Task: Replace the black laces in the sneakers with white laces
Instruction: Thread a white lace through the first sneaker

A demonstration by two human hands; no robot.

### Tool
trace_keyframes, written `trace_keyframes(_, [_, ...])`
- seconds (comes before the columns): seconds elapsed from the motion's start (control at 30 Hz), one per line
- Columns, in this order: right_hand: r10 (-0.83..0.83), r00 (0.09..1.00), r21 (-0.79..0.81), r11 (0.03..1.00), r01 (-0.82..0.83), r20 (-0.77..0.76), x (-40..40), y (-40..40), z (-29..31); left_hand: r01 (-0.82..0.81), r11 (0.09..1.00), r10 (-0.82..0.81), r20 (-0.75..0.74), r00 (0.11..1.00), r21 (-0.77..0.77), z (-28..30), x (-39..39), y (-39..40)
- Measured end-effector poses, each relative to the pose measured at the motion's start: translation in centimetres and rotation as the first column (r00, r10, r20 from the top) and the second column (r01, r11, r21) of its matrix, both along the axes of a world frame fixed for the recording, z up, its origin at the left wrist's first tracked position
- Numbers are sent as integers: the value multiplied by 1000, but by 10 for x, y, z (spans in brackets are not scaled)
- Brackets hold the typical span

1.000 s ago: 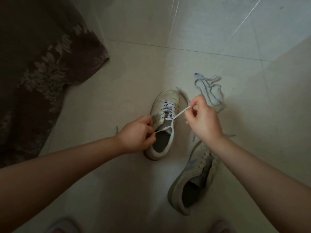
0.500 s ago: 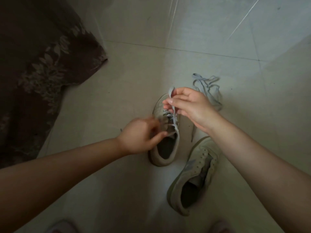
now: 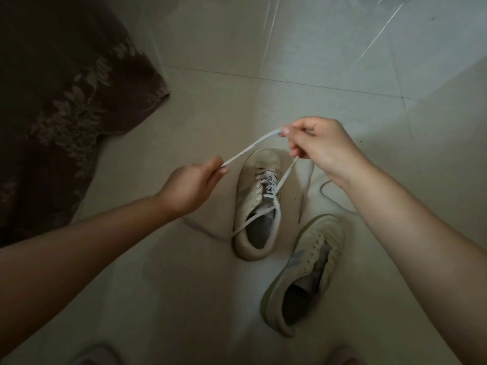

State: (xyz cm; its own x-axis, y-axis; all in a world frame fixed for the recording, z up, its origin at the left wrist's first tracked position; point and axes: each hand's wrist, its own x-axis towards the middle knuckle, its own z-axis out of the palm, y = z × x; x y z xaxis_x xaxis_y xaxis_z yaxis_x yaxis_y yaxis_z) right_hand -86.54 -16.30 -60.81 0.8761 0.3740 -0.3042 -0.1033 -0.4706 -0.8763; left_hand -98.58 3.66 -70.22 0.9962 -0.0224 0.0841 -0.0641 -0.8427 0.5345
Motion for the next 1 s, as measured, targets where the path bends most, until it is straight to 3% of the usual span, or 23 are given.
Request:
trace_keyframes(0.1, [-140,990,5,990,141,-27,0,-8,-12,44,999,-46,-79,996,-29,-1,-13,0])
trace_keyframes(0.17, [-174,984,2,985,174,-26,-2,-8,-18,35,972,-85,-210,974,-230,4,-14,-10])
trace_keyframes(0.27, [-175,985,-38,984,175,2,-5,-5,-30,-90,832,-163,-396,904,-548,9,-7,-30])
trace_keyframes(0.37, [-70,973,-221,968,119,219,-15,-7,-41,-174,705,-138,-373,918,-688,20,0,-47])
trace_keyframes(0.43, [51,929,-290,955,62,367,-26,-12,-44,-211,681,-26,-311,950,-701,29,5,-54])
trace_keyframes(0.53, [208,879,-325,944,-65,428,-45,-18,-48,-270,644,98,-273,957,-716,29,9,-59])
trace_keyframes(0.63, [305,793,-408,909,-78,527,-59,-24,-61,-354,628,185,-309,933,-693,22,10,-64])
trace_keyframes(0.8, [432,794,-518,837,-176,428,-69,-30,-76,-423,671,224,-377,899,-609,11,9,-64])
trace_keyframes(1.0, [458,764,-521,832,-189,454,-69,-27,-84,-451,705,235,-421,876,-547,1,8,-65])
